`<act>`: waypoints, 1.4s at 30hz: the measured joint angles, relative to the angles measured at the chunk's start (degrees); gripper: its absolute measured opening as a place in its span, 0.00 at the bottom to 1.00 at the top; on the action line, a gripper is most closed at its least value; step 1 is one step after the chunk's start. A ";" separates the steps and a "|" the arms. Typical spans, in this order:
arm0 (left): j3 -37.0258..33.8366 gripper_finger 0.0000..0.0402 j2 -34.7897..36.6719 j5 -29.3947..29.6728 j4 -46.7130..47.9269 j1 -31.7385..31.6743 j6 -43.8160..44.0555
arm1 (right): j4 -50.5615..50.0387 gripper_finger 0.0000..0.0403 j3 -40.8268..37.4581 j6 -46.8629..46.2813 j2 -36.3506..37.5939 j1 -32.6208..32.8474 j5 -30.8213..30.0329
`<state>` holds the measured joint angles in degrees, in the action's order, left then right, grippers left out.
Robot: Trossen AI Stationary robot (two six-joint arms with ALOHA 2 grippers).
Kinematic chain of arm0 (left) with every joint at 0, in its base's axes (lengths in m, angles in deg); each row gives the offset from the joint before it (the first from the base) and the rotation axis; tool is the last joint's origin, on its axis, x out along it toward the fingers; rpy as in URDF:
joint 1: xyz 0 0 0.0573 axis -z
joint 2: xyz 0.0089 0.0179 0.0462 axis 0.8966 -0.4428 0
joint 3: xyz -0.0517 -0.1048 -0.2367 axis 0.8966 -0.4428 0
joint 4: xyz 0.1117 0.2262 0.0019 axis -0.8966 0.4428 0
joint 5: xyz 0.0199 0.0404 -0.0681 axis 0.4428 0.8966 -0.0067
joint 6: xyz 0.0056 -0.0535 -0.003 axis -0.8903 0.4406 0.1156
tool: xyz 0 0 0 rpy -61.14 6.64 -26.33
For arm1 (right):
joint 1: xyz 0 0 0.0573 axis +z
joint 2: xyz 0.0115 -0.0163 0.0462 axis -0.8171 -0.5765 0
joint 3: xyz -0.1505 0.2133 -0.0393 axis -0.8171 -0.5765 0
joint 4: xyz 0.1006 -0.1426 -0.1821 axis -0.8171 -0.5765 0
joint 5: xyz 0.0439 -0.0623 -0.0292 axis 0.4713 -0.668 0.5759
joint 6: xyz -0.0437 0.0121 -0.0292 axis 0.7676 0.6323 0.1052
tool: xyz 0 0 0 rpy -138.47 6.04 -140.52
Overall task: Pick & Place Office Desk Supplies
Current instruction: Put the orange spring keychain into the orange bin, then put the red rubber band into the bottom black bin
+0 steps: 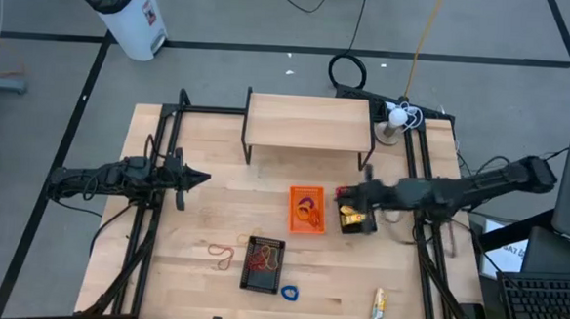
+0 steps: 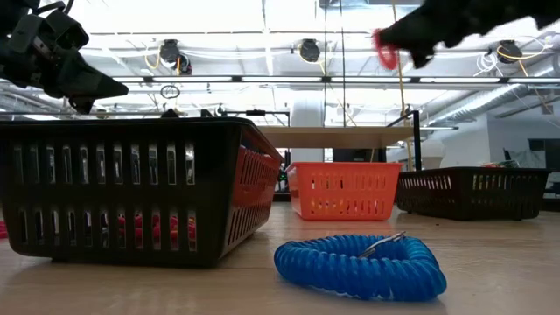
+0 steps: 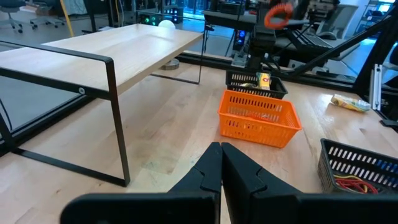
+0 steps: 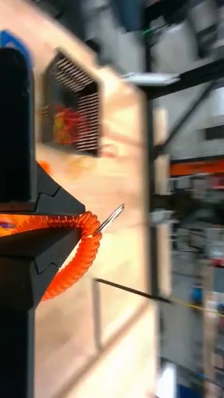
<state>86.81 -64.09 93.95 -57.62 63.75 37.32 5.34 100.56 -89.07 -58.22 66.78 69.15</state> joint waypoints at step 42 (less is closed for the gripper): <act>0.00 0.01 0.00 -0.07 0.04 0.00 0.68 | -21.94 0.39 25.80 -7.63 -41.94 -7.82 4.44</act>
<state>86.81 -64.09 93.89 -57.58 63.75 38.00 -16.61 126.35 -96.69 -100.16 58.96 73.59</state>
